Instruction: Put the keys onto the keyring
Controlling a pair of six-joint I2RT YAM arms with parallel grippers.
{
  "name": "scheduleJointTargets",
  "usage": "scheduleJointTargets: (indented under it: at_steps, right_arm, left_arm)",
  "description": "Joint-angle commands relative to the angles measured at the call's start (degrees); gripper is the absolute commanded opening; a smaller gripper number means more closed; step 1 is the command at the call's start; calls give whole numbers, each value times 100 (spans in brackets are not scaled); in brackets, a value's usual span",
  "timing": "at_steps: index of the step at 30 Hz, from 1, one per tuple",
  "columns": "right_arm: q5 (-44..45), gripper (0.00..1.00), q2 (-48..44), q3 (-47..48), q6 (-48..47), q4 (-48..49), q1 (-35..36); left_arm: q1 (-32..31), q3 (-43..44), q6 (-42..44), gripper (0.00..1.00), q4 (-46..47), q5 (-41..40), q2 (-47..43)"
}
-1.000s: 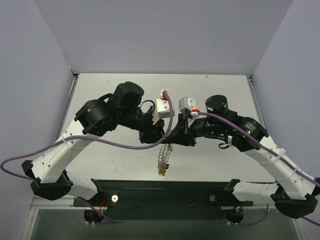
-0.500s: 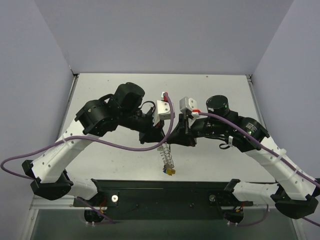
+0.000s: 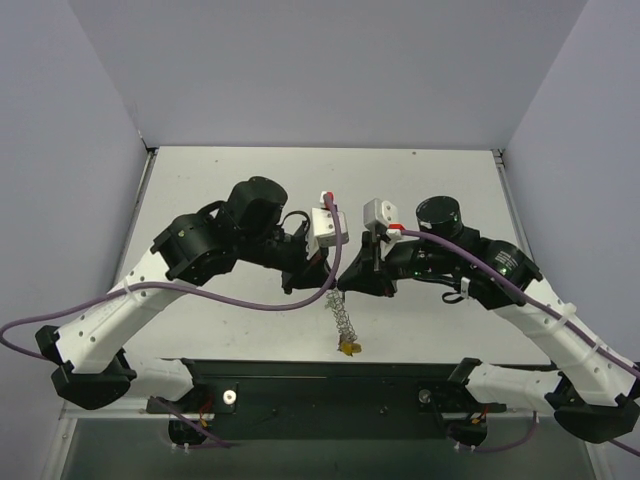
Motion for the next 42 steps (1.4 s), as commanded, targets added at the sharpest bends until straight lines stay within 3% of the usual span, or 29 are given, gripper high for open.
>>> scheduleJointTargets:
  at_steps: [1,4,6,7,8,13,15,17,24,27,28,31,34,42]
  right_arm:
    - [-102,0,-364,1,123,1124,-31]
    - [-172,0,-347,18,158,1151,-31]
    - [-190,0,-329,27,167,1151,-31]
    - [-208,0,-320,27,176,1151,-31]
    - [-217,0,-320,27,176,1151,-22]
    - [-208,0,-355,10,185,1168,-31]
    - [-234,0,-355,10,193,1177,-22]
    - [-260,0,-329,10,193,1177,-31]
    - [-208,0,-381,-43,185,1203,-22]
    - [-155,19,-486,-131,167,1265,-22]
    - [-94,35,-513,-166,167,1334,-31]
    - [20,58,-732,-350,150,1536,-31]
    - [187,66,-935,-517,185,1739,-40]
    - [188,66,-927,-641,281,1731,-57]
  left_arm:
    - [-50,-395,-316,0,684,-242,-389]
    - [-50,-404,-361,4,685,-180,-372]
    - [-50,-343,-326,17,588,-180,-275]
    - [-50,-334,-317,30,553,-154,-240]
    - [-50,-333,-317,33,544,-136,-231]
    - [-58,-316,-264,36,570,-66,-178]
    - [-50,-298,-255,23,588,-48,-161]
    - [-50,-298,-264,0,658,-13,-143]
    - [-50,-746,-483,0,1255,-92,-424]
    - [-50,-1210,-694,0,1852,-250,-731]
    - [-58,-1334,-730,0,1993,-311,-819]
    - [-41,-1748,-905,0,2668,-504,-1100]
    - [-32,-2063,-1080,0,3178,-654,-1347]
    - [-15,-2925,-1442,0,4691,-945,-2015]
